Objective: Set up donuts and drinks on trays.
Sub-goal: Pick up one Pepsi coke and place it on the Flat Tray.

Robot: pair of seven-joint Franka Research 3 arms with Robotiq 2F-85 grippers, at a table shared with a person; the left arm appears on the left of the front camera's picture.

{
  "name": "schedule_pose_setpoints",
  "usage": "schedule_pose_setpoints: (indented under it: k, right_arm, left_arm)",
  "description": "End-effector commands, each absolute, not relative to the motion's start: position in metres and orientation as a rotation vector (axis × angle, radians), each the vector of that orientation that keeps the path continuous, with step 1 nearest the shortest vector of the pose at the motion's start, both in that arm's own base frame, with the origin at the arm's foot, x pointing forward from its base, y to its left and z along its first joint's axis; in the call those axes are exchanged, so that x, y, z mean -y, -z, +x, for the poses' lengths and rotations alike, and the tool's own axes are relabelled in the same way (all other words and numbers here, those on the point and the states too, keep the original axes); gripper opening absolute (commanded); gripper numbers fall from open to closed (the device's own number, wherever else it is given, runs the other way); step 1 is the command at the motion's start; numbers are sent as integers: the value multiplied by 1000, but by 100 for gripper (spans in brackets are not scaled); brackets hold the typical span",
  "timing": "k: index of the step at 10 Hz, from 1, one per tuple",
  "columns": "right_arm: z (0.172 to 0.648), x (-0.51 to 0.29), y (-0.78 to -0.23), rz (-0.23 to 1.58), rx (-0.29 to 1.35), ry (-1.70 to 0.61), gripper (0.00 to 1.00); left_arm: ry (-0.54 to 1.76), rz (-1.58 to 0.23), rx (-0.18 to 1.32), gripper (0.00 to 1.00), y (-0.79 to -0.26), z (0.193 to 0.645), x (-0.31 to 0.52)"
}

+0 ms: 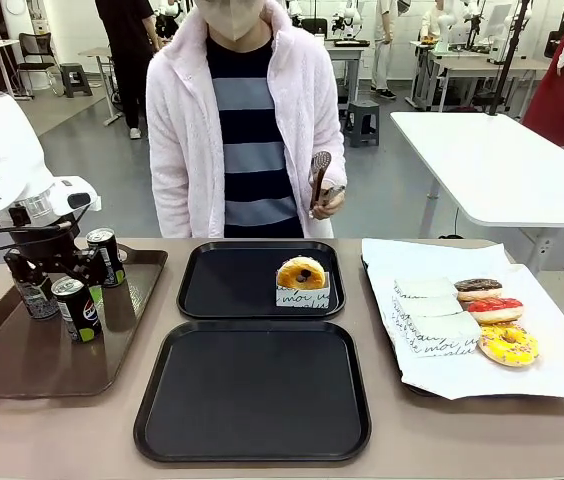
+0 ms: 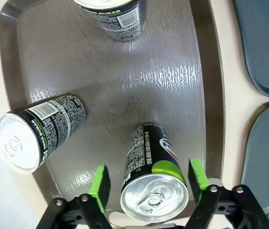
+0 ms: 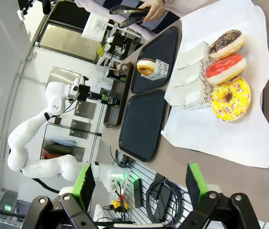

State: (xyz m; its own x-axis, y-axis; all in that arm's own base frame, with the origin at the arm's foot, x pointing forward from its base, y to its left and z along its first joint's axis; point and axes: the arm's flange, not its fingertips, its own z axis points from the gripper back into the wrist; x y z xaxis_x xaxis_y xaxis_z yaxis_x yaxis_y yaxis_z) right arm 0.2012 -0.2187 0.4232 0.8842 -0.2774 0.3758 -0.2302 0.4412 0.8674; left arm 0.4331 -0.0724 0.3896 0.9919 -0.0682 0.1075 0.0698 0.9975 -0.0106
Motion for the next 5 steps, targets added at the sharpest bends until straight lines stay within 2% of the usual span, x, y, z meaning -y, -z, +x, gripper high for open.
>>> schedule_pose_setpoints:
  k: [1, 3, 5]
  right_arm:
    - [202, 220, -423, 1140, 525, 22, 100]
    - [202, 220, -423, 1140, 525, 22, 100]
    - [202, 220, -423, 1140, 525, 22, 100]
  left_arm:
    - [60, 12, 97, 8, -389, 431, 74]
    - [55, 15, 87, 0, -391, 431, 73]
    - [57, 20, 76, 0, -394, 431, 74]
